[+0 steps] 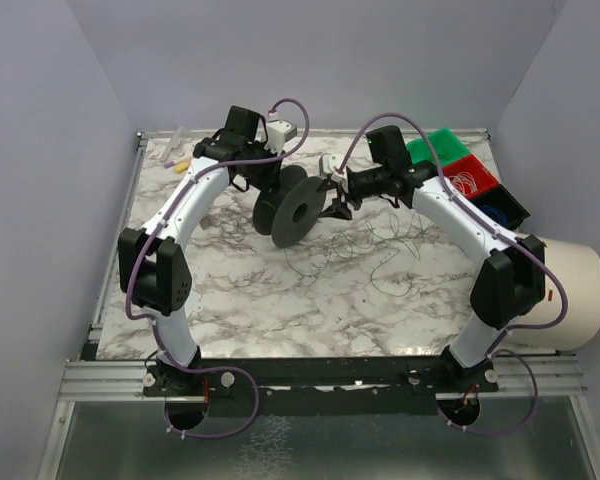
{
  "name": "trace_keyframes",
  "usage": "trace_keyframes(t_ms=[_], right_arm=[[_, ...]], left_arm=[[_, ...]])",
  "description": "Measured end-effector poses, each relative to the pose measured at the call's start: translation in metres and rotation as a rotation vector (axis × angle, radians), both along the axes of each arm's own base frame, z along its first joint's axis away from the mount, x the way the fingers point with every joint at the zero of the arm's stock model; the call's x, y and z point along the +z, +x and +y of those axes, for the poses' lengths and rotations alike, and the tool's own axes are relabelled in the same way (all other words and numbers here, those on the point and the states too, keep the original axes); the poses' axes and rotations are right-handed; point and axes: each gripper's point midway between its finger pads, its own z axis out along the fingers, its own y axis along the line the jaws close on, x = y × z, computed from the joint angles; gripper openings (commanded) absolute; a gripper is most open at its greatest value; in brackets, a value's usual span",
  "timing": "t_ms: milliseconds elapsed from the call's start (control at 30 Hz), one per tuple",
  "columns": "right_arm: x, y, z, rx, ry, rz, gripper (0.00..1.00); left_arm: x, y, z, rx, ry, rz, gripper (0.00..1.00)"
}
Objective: Wrap the cables
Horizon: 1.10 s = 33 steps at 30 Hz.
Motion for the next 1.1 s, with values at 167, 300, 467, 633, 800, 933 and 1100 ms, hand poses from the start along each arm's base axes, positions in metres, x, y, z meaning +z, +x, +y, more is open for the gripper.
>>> trace_keyframes(t_ms=[167,300,467,633,800,933,1100], right_arm=[[0.013,0.014,-0.012,-0.027,0.081,0.032,0.64],[0.017,0.013,-0.012,-0.012,0.105,0.038,0.64],[0.018,0.005,-0.010,0.034,0.121,0.048,0.64],[0.005,-0.003,-0.011,0.094,0.089,0.080,0.60],[-0.014,-0.010,-0.013,0.177,0.031,0.134,0.27],[-0.017,-0.011,-0.009,0.246,0.030,0.161,0.00],[-0.023,-0.030,-0.015,0.284,0.016,0.261,0.00]], left_arm=[[0.007,-0.010,-0.006,-0.048,-0.033,-0.014,0.00],[0.009,-0.017,-0.015,-0.093,-0.030,-0.032,0.00],[0.006,-0.034,-0.034,-0.180,-0.009,-0.050,0.00],[0.003,-0.046,-0.046,-0.232,0.002,-0.054,0.00],[0.005,-0.046,-0.046,-0.242,0.007,-0.066,0.00],[0.005,-0.055,-0.045,-0.271,0.025,-0.063,0.07],[0.009,-0.062,-0.052,-0.301,0.026,-0.085,0.39]])
